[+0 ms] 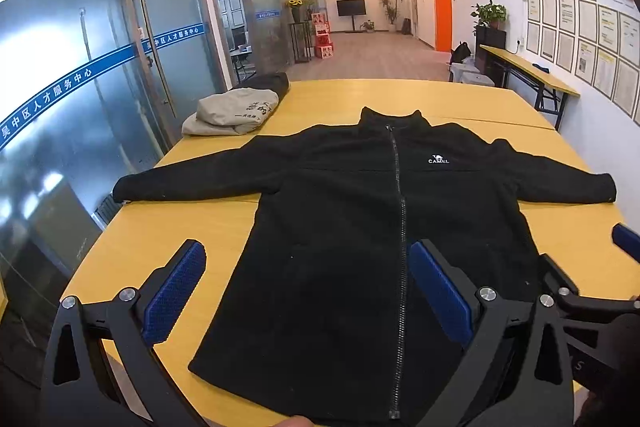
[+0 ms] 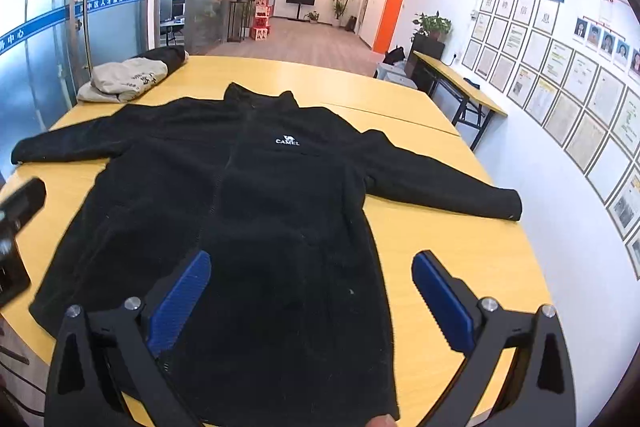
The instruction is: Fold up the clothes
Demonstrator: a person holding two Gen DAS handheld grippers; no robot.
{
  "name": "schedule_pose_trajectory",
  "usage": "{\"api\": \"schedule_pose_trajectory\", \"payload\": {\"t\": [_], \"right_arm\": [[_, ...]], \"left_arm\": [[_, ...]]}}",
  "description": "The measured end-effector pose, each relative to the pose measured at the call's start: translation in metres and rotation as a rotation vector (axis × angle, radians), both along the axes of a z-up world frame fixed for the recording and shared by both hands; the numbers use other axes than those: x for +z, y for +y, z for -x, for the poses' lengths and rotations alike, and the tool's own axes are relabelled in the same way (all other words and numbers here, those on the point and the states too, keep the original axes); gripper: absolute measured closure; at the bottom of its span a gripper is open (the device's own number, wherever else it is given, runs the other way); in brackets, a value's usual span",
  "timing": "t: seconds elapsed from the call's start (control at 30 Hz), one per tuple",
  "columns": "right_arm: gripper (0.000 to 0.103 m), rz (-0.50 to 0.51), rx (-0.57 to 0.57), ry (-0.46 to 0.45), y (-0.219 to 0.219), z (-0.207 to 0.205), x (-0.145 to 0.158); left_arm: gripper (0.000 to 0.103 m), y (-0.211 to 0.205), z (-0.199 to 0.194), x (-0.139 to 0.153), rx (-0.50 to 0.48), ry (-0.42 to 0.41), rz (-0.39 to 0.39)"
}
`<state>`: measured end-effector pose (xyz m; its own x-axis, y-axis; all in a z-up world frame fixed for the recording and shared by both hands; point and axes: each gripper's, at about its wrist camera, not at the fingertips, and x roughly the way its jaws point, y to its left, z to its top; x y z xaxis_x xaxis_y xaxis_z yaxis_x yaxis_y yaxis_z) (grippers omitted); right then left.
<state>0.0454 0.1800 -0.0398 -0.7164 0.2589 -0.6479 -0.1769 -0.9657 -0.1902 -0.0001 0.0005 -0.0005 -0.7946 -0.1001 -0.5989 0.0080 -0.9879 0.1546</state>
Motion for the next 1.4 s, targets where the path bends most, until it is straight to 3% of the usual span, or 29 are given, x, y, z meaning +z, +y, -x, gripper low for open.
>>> {"api": "schedule_pose_trajectory", "payload": {"t": [0.13,0.23,0.37,0.63,1.4], "right_arm": [[0.0,-0.018,0.002,-0.01,-0.01,-0.008,-0.001],[0.0,-0.009,0.004,-0.081,-0.021,0.009,0.0],[0.0,0.036,-0.004,-0.061,-0.017,0.013,-0.005],[0.0,0.023,0.004,-0.098,-0.016,0.011,-0.007],[0.0,0.02,-0.018,-0.089,-0.022,0.013,-0.005]], "left_arm": [[0.0,0.002,0.001,-0.002,0.003,-0.01,-0.008],[0.0,0.004,0.001,-0.004,0.005,-0.017,-0.013],[0.0,-0.014,-0.001,-0.004,0.005,-0.015,-0.073],[0.0,-0.012,0.002,-0.002,-0.032,-0.054,-0.028],[0.0,-0.016,0.008,-0.001,-0.023,-0.06,-0.048]]}}
